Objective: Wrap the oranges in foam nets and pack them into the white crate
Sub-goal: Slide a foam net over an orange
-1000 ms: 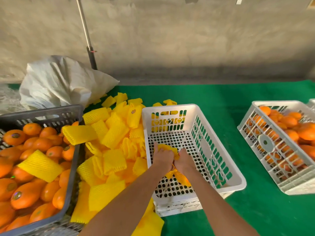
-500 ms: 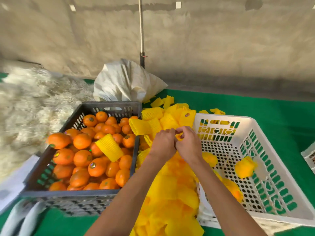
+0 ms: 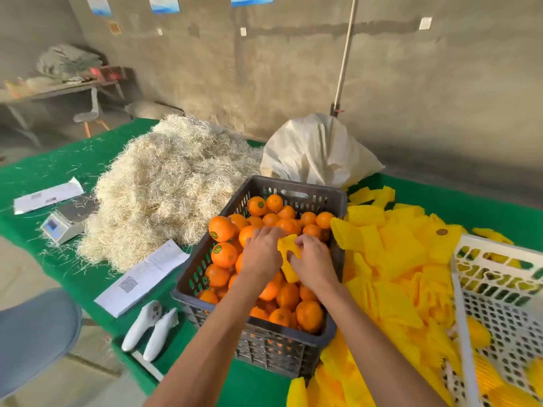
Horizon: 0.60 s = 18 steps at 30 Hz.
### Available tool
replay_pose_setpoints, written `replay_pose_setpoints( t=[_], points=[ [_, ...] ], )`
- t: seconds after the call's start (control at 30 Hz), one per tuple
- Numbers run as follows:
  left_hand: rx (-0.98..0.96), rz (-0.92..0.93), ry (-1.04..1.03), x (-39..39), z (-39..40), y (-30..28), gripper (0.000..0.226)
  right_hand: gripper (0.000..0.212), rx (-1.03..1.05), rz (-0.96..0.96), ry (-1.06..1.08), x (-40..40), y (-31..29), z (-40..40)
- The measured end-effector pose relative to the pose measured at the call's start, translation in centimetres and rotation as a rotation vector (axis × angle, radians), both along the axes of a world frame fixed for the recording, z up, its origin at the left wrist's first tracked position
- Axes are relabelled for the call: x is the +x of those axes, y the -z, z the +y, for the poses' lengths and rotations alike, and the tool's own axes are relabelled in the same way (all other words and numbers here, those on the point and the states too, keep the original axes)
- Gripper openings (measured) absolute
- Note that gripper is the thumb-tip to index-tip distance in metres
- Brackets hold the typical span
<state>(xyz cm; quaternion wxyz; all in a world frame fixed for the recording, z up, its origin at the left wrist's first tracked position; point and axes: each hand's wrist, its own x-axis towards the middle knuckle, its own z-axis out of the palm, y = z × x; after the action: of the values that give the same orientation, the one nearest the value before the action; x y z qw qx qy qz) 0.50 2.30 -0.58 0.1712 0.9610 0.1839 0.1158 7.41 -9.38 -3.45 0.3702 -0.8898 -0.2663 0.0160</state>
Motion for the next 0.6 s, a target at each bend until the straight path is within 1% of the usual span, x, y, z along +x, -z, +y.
replay_pose_setpoints(
  t=[0.03,0.1,0.17,0.23,0.33,0.37,0.4,0.47,0.5,0.53,0.6],
  points=[
    [-0.020,0.013,0.006,0.1,0.7,0.2,0.047,0.041,-0.041,0.019,-0.011,0.1,0.4,0.3],
    [-0.072,0.048,0.021,0.5,1.4,0.8,0.046,0.047,-0.094,0.046,-0.022,0.2,0.9,0.7],
    [-0.080,0.092,0.022,1.0,1.5,1.3,0.042,0.046,-0.110,0.052,-0.022,0.4,1.2,0.8],
    [-0.076,0.080,0.037,1.4,1.5,1.9,0.033,0.042,-0.090,0.063,-0.003,0.5,1.3,0.7],
    [-0.145,-0.072,0.087,1.7,1.5,2.3,0.018,0.033,-0.007,0.067,0.067,0.5,1.0,0.5],
    [-0.189,-0.137,0.097,1.7,1.5,2.3,0.016,0.037,0.038,0.075,0.091,0.5,0.8,0.5],
    [-0.236,-0.193,0.107,1.7,1.6,2.1,0.015,0.045,0.093,0.103,0.122,0.4,0.6,0.5],
    [-0.324,-0.266,0.154,1.4,1.6,1.4,0.013,0.061,0.194,0.207,0.203,0.3,-0.3,0.6],
    [-0.362,-0.294,0.199,1.2,1.7,1.2,0.013,0.065,0.216,0.245,0.241,0.3,-0.7,0.6],
    [-0.391,-0.326,0.246,1.0,1.7,1.0,0.014,0.065,0.227,0.259,0.265,0.4,-1.0,0.7],
    [-0.440,-0.396,0.287,0.4,1.5,1.0,0.019,0.053,0.262,0.286,0.272,0.8,-1.3,0.9]
  ],
)
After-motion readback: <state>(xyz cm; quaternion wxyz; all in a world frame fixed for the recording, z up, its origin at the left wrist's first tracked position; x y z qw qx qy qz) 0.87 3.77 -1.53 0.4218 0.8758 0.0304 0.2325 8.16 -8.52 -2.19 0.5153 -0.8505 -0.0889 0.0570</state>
